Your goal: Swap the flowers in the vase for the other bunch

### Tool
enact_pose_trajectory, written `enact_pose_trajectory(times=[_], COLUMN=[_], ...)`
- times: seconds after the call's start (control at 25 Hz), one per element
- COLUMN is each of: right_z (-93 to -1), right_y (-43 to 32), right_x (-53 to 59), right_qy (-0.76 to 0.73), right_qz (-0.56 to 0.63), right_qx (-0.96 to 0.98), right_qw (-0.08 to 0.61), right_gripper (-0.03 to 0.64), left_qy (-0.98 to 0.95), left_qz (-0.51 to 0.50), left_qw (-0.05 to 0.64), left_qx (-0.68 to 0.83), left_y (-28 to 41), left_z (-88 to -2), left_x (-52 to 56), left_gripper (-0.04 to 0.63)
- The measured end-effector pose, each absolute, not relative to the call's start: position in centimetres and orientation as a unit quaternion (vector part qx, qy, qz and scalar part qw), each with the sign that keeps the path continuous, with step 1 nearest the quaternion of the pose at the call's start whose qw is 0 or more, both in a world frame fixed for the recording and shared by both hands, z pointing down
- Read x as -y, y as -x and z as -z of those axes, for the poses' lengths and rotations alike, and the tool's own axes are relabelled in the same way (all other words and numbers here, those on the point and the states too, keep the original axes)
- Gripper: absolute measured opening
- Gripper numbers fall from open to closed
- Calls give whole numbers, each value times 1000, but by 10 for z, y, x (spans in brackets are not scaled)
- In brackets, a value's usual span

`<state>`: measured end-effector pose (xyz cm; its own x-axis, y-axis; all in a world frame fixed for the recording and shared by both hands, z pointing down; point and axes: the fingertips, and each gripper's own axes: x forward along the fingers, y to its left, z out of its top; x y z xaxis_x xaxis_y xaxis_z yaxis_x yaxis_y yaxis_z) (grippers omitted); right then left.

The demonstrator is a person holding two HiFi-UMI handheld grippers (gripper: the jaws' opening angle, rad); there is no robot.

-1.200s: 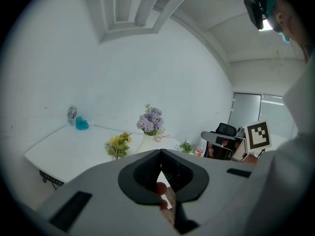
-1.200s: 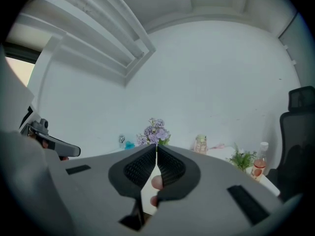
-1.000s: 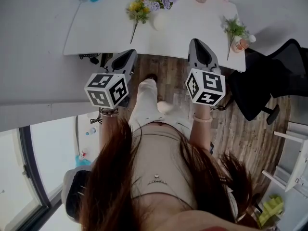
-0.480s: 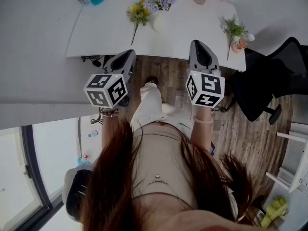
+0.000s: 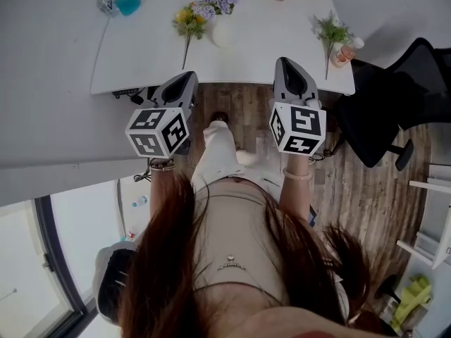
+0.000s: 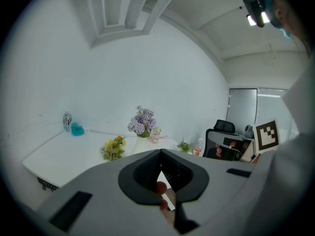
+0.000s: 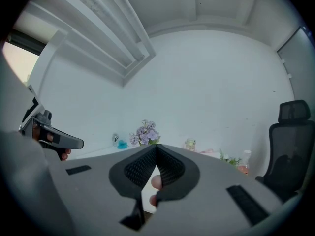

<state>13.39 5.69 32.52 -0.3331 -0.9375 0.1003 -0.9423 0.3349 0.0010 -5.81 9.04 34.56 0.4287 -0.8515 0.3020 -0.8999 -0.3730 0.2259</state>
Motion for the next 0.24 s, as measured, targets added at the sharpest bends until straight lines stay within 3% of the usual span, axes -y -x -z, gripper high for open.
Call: enact_pose_trajectory(times=[0.24], right_z=[-327], right_y=[-143], right_x=[-51], right_qy=[-578], right_qz=[-34], right_qx=[814], right_qw=[41], right_gripper=[28], left_qy=[-820], left_qz=[-74], left_qw=[174], left_qx=[540], left_y=[52], left_z=[-347], left_x=[-85], left_gripper=[3])
